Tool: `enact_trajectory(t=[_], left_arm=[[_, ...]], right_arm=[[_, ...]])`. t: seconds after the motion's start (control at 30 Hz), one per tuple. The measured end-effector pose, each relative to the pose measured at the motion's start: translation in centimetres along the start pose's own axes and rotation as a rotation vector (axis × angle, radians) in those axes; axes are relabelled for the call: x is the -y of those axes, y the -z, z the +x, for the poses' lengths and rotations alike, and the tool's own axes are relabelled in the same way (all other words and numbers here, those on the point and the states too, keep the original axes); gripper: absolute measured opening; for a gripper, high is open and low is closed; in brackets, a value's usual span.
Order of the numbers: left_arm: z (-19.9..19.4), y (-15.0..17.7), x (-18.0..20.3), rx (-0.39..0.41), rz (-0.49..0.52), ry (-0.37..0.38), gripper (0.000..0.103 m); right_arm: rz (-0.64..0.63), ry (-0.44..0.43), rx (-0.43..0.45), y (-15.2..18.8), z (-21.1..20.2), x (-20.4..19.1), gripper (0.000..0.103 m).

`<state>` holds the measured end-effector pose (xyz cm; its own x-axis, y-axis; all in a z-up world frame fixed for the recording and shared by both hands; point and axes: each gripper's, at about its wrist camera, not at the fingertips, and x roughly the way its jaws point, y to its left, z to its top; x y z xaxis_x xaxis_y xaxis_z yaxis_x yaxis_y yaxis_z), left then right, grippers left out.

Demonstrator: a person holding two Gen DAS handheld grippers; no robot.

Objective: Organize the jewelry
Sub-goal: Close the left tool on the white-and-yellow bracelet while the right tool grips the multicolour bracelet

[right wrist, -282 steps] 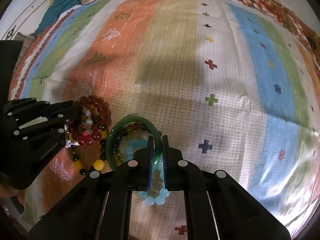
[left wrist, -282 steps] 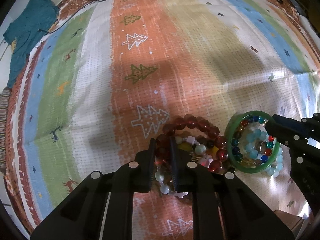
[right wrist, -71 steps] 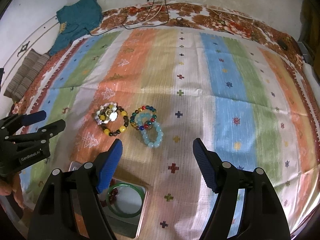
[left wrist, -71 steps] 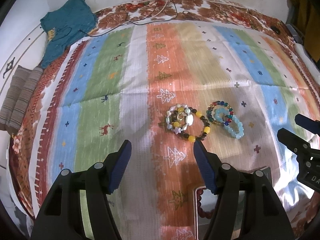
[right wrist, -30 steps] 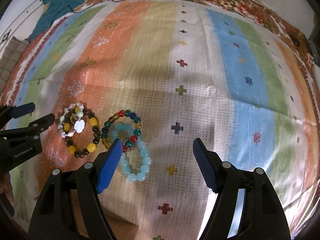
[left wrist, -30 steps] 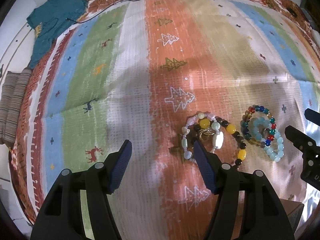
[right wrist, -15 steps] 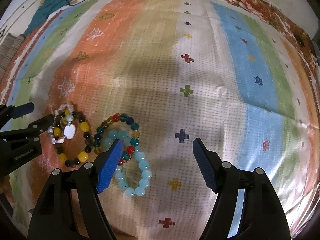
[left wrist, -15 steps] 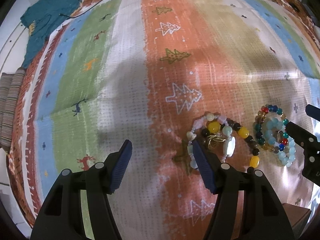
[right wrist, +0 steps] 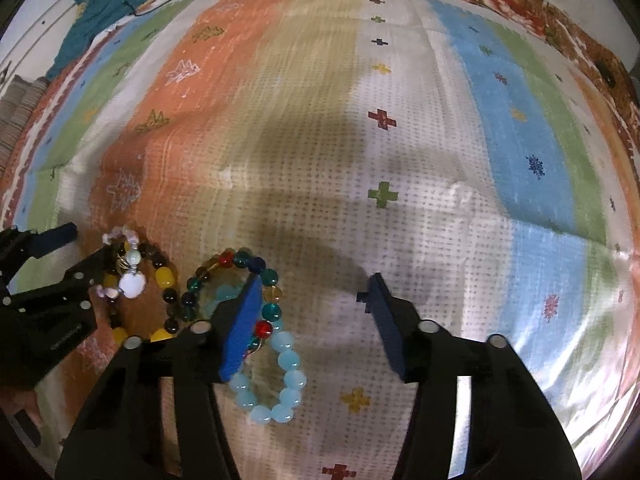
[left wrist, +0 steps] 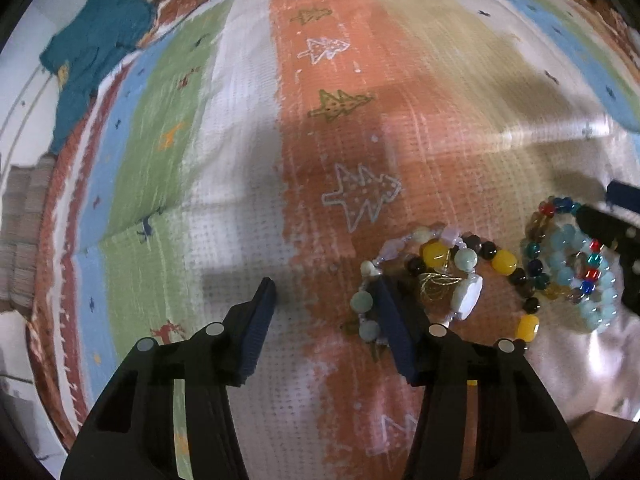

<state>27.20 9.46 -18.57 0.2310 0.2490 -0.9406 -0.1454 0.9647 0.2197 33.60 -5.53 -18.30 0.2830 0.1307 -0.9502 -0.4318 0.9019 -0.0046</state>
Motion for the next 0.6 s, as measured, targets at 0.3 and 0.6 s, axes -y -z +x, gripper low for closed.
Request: enact_trajectory(t=[0.3,0.6], left_arm=[[-0.6,-0.2,0.1,-0.020,-0.020,0.069,0.011],[-2.1,-0.1,-0.9,-0.010,-0.066,0.146,0.011]], right_arm=[[-0.034,0.027,0.005,0.2,0.3,-0.1,0.011],[-0.039,0.002,0.028,0.8,-0.8,0.2,0.010]])
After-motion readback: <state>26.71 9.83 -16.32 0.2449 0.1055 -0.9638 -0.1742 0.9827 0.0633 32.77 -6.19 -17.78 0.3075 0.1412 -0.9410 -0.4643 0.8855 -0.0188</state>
